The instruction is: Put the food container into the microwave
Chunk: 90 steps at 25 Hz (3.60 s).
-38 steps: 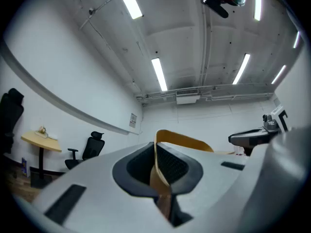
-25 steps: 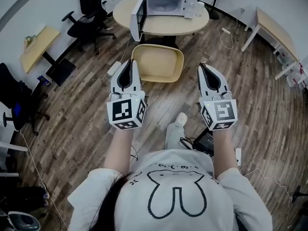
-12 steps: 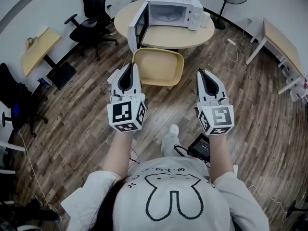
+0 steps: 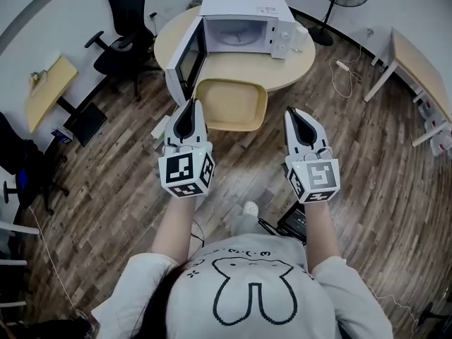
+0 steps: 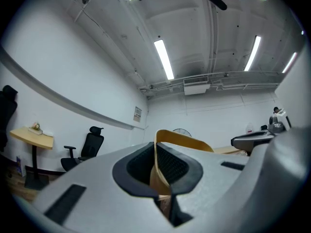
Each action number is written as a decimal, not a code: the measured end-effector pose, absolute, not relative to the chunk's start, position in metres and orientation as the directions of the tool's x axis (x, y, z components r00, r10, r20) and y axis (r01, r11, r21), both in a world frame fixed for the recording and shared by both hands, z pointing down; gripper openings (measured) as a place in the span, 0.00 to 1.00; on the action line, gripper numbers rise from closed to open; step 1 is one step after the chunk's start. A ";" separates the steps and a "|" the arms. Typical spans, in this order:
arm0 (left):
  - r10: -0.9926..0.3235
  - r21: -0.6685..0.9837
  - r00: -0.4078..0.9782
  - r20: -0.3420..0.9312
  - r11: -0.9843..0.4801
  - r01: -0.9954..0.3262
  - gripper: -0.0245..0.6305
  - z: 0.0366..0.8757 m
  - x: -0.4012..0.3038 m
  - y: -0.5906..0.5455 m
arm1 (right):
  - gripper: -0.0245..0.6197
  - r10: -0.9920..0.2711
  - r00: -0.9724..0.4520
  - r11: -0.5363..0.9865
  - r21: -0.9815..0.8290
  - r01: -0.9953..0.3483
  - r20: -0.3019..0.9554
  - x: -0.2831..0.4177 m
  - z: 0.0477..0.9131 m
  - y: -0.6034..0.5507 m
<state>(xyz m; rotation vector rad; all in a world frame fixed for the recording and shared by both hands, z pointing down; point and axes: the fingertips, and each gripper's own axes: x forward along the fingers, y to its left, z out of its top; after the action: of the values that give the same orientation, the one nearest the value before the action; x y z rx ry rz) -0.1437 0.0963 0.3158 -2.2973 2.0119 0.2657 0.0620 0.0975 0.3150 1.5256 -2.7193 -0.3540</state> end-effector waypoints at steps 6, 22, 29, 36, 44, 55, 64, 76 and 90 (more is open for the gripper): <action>-0.984 0.072 0.099 -0.150 -0.111 -0.991 0.07 0.318 -0.126 0.021 | 0.09 -0.835 -0.542 0.522 0.174 -0.835 -0.095 0.083 0.310 0.017; -0.991 0.077 0.047 -0.125 -0.057 -0.995 0.07 0.328 -0.113 -0.083 | 0.09 -0.808 -0.586 0.571 0.165 -0.804 -0.059 0.098 0.323 -0.089; -0.993 0.082 0.041 -0.114 -0.051 -0.995 0.07 0.334 -0.115 -0.109 | 0.09 -0.808 -0.587 0.574 0.156 -0.804 -0.051 0.097 0.328 -0.112; -0.995 0.103 0.043 -0.088 -0.052 -0.993 0.07 0.344 -0.114 -0.154 | 0.09 -0.814 -0.579 0.568 0.152 -0.809 -0.046 0.097 0.332 -0.145; -0.999 0.149 0.028 -0.026 -0.032 -0.988 0.07 0.366 -0.118 -0.224 | 0.09 -0.822 -0.569 0.562 0.133 -0.816 -0.024 0.097 0.341 -0.206; -0.996 0.271 0.014 0.089 0.011 -0.962 0.07 0.415 -0.140 -0.320 | 0.09 -0.836 -0.549 0.547 0.102 -0.831 0.007 0.087 0.360 -0.290; -0.985 0.331 0.027 0.173 0.032 -0.943 0.07 0.452 -0.154 -0.389 | 0.09 -0.848 -0.528 0.531 0.067 -0.845 0.050 0.074 0.379 -0.344; -0.979 0.368 0.035 0.202 0.043 -0.929 0.07 0.483 -0.165 -0.442 | 0.09 -0.868 -0.494 0.497 0.063 -0.866 0.052 0.065 0.399 -0.374; -0.978 0.381 0.001 0.211 0.082 -0.921 0.07 0.510 -0.179 -0.481 | 0.09 -0.868 -0.497 0.497 0.091 -0.863 0.023 0.057 0.412 -0.378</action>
<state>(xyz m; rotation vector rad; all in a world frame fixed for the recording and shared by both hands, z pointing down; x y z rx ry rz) -0.1788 -0.4813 0.5096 -2.4652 2.5727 0.2431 0.0574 -0.3784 0.4123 1.5405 -2.6607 -0.1039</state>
